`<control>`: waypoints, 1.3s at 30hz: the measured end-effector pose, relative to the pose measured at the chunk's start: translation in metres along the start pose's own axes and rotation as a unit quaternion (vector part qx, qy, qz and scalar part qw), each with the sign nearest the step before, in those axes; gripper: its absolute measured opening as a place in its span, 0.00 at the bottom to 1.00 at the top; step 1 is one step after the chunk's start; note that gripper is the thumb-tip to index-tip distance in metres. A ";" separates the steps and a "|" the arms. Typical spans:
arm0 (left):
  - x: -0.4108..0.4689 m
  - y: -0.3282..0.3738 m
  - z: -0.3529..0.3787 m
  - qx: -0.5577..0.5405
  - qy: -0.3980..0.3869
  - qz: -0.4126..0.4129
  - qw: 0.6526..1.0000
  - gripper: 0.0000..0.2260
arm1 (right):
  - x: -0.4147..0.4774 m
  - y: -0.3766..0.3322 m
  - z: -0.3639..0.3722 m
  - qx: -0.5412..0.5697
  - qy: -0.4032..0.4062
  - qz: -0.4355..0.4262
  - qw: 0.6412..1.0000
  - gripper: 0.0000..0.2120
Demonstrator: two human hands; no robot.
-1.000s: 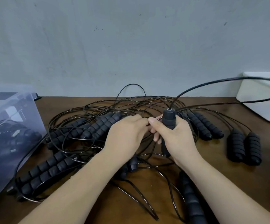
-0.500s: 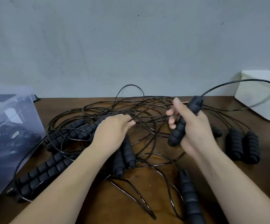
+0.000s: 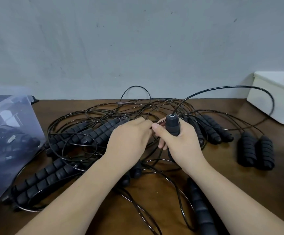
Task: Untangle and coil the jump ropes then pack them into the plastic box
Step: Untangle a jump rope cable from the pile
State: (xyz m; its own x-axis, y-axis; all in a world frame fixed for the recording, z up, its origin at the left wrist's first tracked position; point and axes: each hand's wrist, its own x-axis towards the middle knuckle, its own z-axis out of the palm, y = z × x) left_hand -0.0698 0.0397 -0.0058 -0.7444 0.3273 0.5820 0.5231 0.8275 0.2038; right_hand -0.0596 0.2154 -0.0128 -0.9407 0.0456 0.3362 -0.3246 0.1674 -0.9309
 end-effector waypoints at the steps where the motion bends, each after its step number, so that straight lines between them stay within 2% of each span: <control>1: 0.000 -0.001 0.001 -0.007 -0.012 0.003 1.000 0.09 | 0.000 0.000 0.001 0.005 0.002 -0.003 1.000 0.05; 5: -0.002 -0.002 0.007 -0.061 -0.034 -0.019 0.997 0.06 | 0.001 -0.006 -0.001 0.049 0.004 0.008 0.999 0.04; 11: 0.002 -0.024 0.015 -0.110 -0.022 -0.089 0.990 0.04 | 0.018 -0.027 -0.037 0.180 0.061 0.013 0.982 0.09; 15: 0.003 -0.025 0.015 -0.104 -0.012 -0.095 0.990 0.05 | 0.023 -0.021 -0.044 0.220 0.077 0.043 0.972 0.12; 19: 0.005 -0.027 0.010 -0.114 0.014 -0.093 0.989 0.06 | 0.017 -0.020 -0.026 0.187 0.053 0.043 0.980 0.05; 23: 0.003 -0.014 -0.003 -0.112 0.069 -0.039 0.990 0.08 | 0.006 -0.008 -0.008 0.121 -0.026 0.028 0.992 0.08; 26: 0.000 -0.004 -0.003 -0.064 0.043 0.007 0.997 0.08 | 0.002 -0.004 -0.001 0.094 -0.035 0.019 0.995 0.12; 31: -0.001 -0.004 0.004 -0.051 0.011 0.017 0.998 0.06 | 0.004 0.001 -0.004 0.064 -0.011 0.019 0.998 0.07; 34: -0.001 -0.008 0.009 -0.067 -0.007 -0.001 0.998 0.06 | 0.004 -0.007 -0.007 0.112 -0.014 0.033 0.993 0.08; 37: 0.000 -0.017 0.013 -0.076 -0.017 -0.044 0.996 0.03 | 0.008 -0.020 -0.019 0.185 0.014 0.034 0.982 0.10; 39: 0.002 -0.023 0.013 -0.087 -0.017 -0.063 0.994 0.05 | 0.011 -0.026 -0.028 0.219 0.034 0.026 0.975 0.11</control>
State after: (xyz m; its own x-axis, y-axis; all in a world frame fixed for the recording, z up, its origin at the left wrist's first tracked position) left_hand -0.0886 0.0275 -0.0200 -0.8203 0.2434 0.5176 0.4866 0.7727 0.4077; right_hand -0.0584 0.2390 0.0192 -0.9530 0.1113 0.2816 -0.3018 -0.2732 -0.9134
